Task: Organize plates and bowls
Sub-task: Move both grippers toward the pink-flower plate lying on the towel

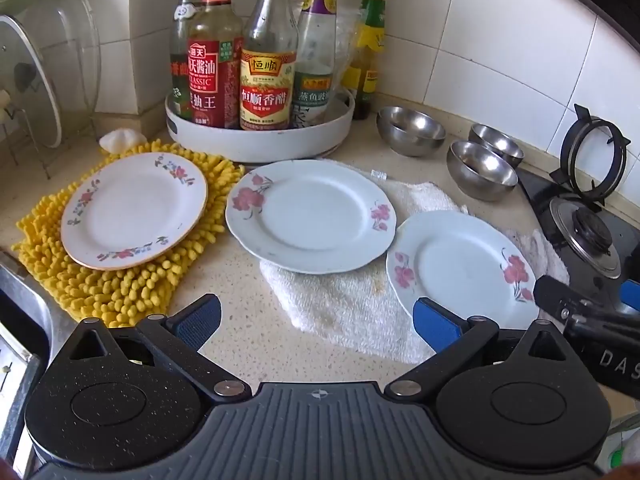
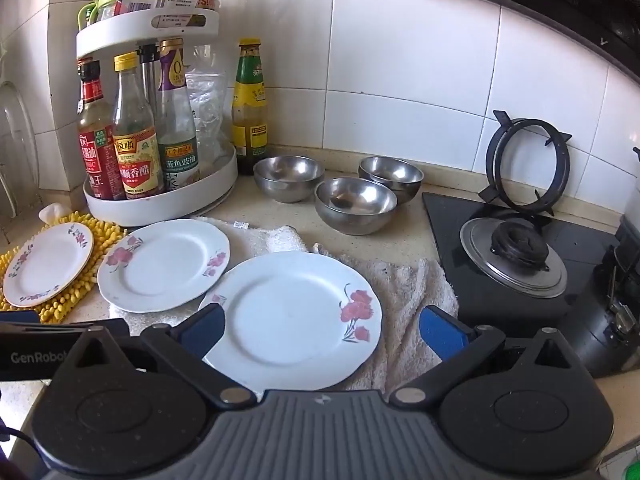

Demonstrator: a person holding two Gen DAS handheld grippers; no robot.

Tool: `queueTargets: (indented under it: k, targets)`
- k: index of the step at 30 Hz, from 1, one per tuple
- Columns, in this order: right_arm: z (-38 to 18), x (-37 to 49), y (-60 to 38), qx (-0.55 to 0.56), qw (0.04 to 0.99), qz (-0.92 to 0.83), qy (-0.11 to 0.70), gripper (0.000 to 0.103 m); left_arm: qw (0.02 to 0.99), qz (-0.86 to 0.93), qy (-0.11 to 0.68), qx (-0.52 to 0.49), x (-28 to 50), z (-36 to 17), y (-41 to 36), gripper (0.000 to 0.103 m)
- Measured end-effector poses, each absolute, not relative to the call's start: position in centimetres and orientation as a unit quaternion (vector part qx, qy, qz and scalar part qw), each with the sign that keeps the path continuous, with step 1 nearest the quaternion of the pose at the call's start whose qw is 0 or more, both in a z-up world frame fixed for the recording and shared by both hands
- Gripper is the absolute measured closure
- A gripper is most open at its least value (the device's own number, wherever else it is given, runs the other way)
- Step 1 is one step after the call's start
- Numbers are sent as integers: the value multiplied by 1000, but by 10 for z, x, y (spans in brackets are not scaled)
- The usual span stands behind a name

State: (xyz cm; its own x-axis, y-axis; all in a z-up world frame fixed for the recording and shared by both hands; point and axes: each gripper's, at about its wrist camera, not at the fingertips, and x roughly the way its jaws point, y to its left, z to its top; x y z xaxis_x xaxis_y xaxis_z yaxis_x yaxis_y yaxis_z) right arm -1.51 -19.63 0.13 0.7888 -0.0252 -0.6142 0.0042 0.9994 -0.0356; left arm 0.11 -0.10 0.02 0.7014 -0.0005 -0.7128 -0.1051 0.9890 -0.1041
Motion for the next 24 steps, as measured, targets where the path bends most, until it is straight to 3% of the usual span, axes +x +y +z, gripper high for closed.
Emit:
queueTargets:
  k: [24]
  targets:
    - [-8, -7, -218, 11, 940, -14, 341, 0, 929, -3, 364, -61, 9, -5, -13, 0]
